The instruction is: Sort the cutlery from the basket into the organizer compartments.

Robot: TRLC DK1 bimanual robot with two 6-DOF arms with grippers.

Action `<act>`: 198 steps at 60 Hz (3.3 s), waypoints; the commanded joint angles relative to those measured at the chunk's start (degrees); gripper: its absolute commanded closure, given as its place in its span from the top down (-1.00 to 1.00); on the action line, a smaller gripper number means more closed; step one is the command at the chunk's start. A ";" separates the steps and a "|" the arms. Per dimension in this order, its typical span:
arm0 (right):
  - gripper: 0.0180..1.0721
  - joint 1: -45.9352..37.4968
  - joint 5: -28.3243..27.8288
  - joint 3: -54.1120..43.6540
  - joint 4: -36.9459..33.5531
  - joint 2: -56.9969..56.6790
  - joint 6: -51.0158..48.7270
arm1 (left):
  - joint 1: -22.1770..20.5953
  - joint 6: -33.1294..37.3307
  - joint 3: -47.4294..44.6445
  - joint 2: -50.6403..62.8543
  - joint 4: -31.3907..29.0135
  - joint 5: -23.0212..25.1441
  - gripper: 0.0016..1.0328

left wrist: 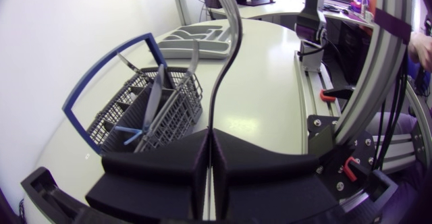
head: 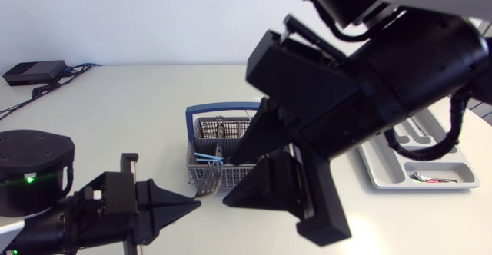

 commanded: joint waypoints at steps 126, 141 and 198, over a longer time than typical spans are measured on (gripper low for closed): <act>-0.11 -4.49 -7.06 -19.80 36.90 -6.50 4.24 | 5.00 -13.20 12.40 8.83 7.19 19.68 -0.95; -0.56 -3.70 -7.33 -19.62 36.98 -6.24 4.16 | 5.09 -13.20 12.58 9.53 7.62 20.21 -0.95; -0.89 -10.11 -9.70 -17.60 31.80 -7.56 5.65 | 9.48 -14.43 12.31 7.51 5.87 20.12 0.57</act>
